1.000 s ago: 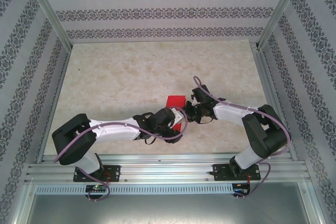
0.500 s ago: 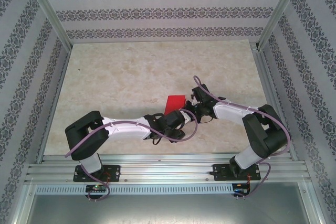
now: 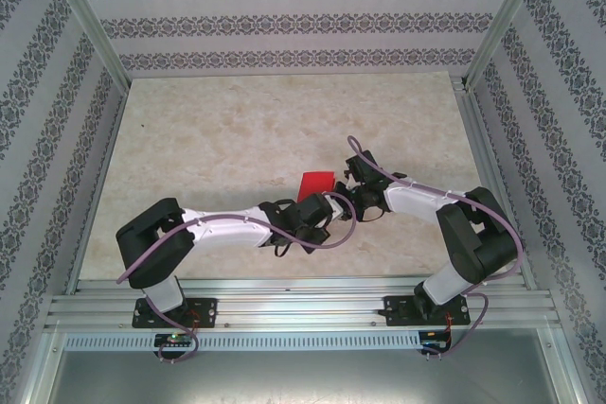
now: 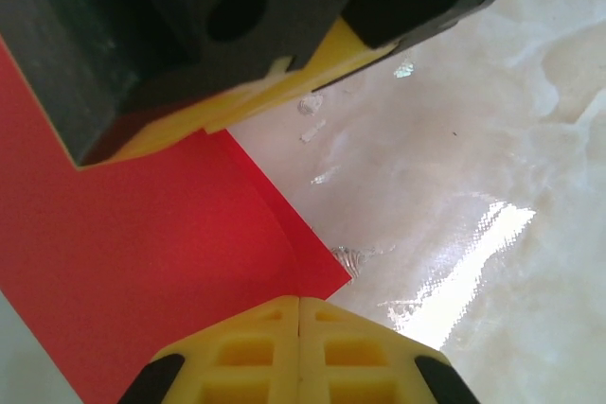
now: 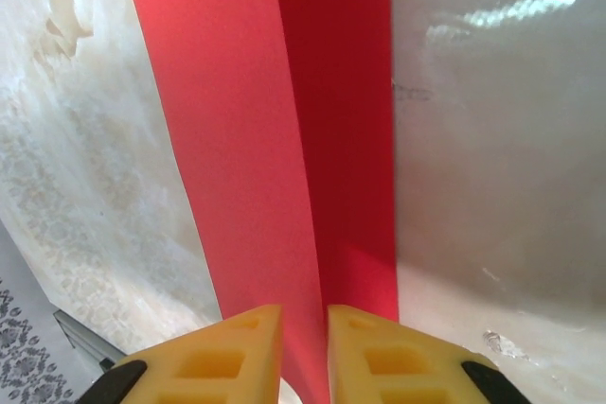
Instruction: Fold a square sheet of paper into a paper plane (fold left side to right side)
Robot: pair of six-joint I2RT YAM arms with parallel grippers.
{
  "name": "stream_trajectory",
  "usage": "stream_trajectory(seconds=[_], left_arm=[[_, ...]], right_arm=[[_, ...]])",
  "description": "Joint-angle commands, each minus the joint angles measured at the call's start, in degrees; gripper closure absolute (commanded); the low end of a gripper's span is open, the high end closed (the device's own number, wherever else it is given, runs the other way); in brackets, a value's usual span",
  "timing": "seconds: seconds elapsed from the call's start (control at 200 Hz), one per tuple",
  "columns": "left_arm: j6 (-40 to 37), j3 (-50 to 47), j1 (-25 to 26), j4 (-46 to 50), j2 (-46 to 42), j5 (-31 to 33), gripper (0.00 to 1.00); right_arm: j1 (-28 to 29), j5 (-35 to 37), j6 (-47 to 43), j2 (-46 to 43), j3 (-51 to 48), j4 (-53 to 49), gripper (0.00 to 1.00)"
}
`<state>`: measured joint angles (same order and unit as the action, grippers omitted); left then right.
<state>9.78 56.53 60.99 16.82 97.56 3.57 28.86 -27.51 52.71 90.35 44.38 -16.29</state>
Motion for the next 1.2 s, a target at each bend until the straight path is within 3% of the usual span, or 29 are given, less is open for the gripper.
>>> stream_trajectory(seconds=[0.0, 0.175, 0.415, 0.619, 0.739, 0.869, 1.069, 1.199], left_arm=[[-0.9, 0.6, -2.4, 0.6, -2.1, -3.7, 1.00], [-1.3, -0.1, -5.0, -0.2, -3.1, -8.4, 1.00], [-1.6, -2.0, -11.4, -1.5, -4.4, -18.0, 1.00], [-2.6, -2.8, -14.9, -2.8, -4.5, -21.7, 1.00], [-2.7, -2.8, -15.9, -4.3, -4.3, -23.4, 1.00], [-4.1, -1.3, -17.8, -3.2, -2.7, -24.1, 1.00], [-5.8, 0.2, -20.1, -1.3, -1.0, -25.5, 1.00], [-6.4, 0.3, -21.3, -1.0, -0.6, -25.9, 1.00]], right_arm=[[0.3, 0.9, -2.4, -1.7, 1.4, -0.4, 0.75], [-0.3, 0.8, -3.4, -2.9, 1.3, -1.1, 0.70], [-3.1, 5.0, -6.6, -10.9, -0.8, -4.2, 0.50], [-4.0, 2.6, -4.7, -13.6, -5.7, 0.5, 0.50], [-3.9, 3.5, -5.5, -14.1, -5.6, -1.9, 0.49], [-3.3, 2.5, -5.5, -15.2, -6.9, -0.4, 0.54], [3.0, 1.4, 2.1, -12.2, -10.6, 9.1, 0.78], [6.3, 2.7, 5.8, -9.3, -11.8, 13.5, 0.85]])
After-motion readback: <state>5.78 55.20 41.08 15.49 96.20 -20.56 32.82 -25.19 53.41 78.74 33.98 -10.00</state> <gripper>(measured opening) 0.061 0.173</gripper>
